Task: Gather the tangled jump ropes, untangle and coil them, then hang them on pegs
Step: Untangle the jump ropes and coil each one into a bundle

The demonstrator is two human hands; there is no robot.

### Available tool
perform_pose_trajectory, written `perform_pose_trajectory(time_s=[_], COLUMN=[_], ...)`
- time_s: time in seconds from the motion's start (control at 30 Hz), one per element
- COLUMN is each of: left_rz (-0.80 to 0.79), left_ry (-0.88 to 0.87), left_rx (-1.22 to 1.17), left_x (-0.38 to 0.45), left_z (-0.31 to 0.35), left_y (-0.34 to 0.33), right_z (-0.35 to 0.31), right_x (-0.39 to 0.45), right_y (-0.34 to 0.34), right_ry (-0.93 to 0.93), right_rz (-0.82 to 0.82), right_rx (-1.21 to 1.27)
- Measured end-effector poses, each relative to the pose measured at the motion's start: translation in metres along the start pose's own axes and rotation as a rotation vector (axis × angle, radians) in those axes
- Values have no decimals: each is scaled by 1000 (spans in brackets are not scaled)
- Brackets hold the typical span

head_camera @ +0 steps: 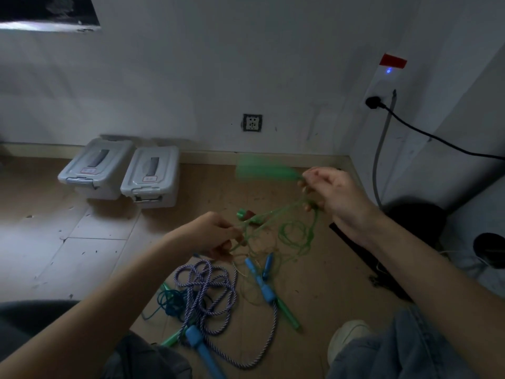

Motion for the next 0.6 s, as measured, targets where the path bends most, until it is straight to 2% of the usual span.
perform_pose_trajectory(time_s=[0.07,0.13,0.23,0.3,0.37,0.43,0.53,0.6], left_rz=[11,29,-66,-132,-118,-81,-22,34], left_ry=[12,-37,-129,-148,-148,-155,-172,-187], left_rx=[-63,-106,-188,-236,-252,-255,-295,-349], left_x=[0,-1,-5,-11,-13,-12,-10,-9], left_z=[-1,5,17,23,26,27,29,30], left_y=[4,7,-1,-5,-1,5,12,18], right_z=[5,3,-7,-12,-15,-12,-4,-3], right_x=[-2,-4,-10,-10,-11,-14,-18,-15], right_y=[-3,-12,-22,-19,-17,-23,-34,-32], right_ry=[-59,-51,41,129,172,159,154,145], right_rz=[-57,-172,-311,-288,-271,-332,-414,-351], right_rx=[197,208,5,-236,-332,-360,-558,-596])
Point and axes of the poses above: each hand's wrist, its own x-axis towards the middle knuckle, its own y-axis out of the back of the hand, z = x × y, the point moved 10 cm from there along x, towards the middle knuckle, and after that the axes turned 15 degrees about -x, right-handed, at the moved point
